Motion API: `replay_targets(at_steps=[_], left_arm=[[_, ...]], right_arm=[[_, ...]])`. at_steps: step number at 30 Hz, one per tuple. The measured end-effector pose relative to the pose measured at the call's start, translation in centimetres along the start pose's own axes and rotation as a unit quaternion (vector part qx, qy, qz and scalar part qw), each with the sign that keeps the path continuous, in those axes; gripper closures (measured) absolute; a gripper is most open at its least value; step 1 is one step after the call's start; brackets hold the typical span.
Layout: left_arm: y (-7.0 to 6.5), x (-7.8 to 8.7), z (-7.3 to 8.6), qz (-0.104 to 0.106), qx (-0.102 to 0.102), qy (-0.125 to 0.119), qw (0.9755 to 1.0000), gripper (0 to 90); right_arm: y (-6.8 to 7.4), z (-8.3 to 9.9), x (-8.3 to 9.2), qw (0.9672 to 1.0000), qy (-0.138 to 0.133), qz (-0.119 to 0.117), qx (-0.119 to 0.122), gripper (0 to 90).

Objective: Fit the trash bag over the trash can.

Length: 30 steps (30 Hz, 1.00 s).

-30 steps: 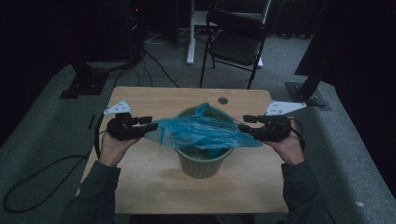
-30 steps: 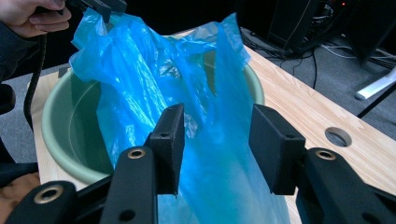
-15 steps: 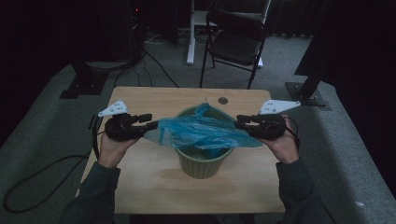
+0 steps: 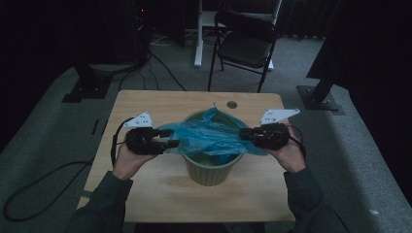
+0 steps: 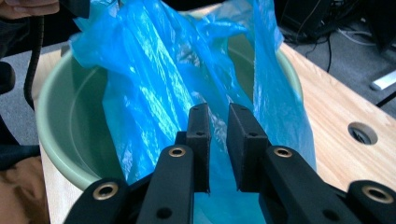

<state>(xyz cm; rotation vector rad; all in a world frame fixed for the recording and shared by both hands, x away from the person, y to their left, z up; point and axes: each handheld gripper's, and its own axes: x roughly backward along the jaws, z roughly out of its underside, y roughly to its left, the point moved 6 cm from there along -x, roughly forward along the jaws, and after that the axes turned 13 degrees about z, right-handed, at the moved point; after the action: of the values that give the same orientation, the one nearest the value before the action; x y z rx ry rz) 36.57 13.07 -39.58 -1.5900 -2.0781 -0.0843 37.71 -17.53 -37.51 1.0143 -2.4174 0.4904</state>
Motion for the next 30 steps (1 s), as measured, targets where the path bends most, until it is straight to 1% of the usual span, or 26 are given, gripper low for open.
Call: replay_targets(at_steps=[4,6,7,8,10,11,14,16,17,18,19,20,22,23,26,28,30], left_arm=[[-0.3,-0.6,0.4,0.007,0.001,0.009,0.9999,52.2],[-0.5,-0.8,0.5,0.009,0.0,0.013,0.9999,54.6],[-0.6,-0.8,0.5,0.006,0.0,0.011,0.9999,54.9],[-0.7,-0.8,0.6,0.008,0.001,0.01,0.9999,56.2],[-0.9,-0.7,0.8,0.011,0.001,0.008,0.9999,60.5],[-1.1,-0.6,0.9,0.015,0.001,0.007,0.9999,62.8],[-1.5,-0.6,1.4,0.014,-0.004,0.012,0.9998,71.1],[-1.8,-0.7,1.8,0.025,-0.005,0.012,0.9996,76.8],[-1.8,-0.7,1.8,0.025,-0.005,0.012,0.9996,79.0],[-2.1,-0.7,2.2,0.032,-0.006,0.016,0.9993,79.0],[-2.2,-0.8,2.4,0.036,-0.007,0.017,0.9992,83.3],[-2.3,-0.8,2.6,0.04,-0.005,0.019,0.999,84.7],[-2.5,-0.9,2.9,0.047,-0.004,0.021,0.9987,86.6],[-2.5,-0.9,2.9,0.047,-0.004,0.021,0.9987,87.0],[-2.8,-1.3,3.6,0.061,0.003,0.023,0.9979,87.8],[-3.0,-1.5,4.0,0.064,0.004,0.029,0.9975,88.1],[-3.0,-1.7,4.2,0.067,0.006,0.031,0.9973,88.4]], right_arm=[[-0.1,0.6,-0.2,1.0,0.007,0.001,-0.002,78.6],[-0.1,0.9,-0.2,1.0,0.008,0.0,-0.004,78.0],[-0.1,1.0,-0.2,0.9999,0.009,0.0,-0.005,77.5],[-0.1,1.1,-0.2,0.9999,0.009,0.001,-0.005,77.3],[0.0,1.3,-0.2,0.9999,0.01,0.001,-0.006,76.1],[-0.1,1.4,-0.2,0.9999,0.01,0.001,-0.007,75.6],[-0.1,1.7,-0.1,0.9999,0.012,0.002,-0.009,74.8],[-0.2,1.9,0.0,0.9999,0.012,0.003,-0.01,74.5],[-0.2,1.9,0.0,0.9999,0.012,0.003,-0.01,74.5],[-0.2,2.0,0.0,0.9998,0.012,0.004,-0.012,74.5],[-0.2,2.2,0.2,0.9998,0.013,0.004,-0.014,74.5],[-0.3,2.3,0.2,0.9998,0.013,0.006,-0.015,74.5],[-0.3,2.4,0.4,0.9998,0.014,0.007,-0.016,74.6],[-0.3,2.4,0.4,0.9998,0.014,0.007,-0.016,74.6],[-0.5,2.7,0.6,0.9996,0.014,0.012,-0.02,74.8],[-0.6,2.8,0.7,0.9995,0.014,0.014,-0.024,74.8],[-0.7,2.9,0.7,0.9994,0.014,0.017,-0.026,74.9]])
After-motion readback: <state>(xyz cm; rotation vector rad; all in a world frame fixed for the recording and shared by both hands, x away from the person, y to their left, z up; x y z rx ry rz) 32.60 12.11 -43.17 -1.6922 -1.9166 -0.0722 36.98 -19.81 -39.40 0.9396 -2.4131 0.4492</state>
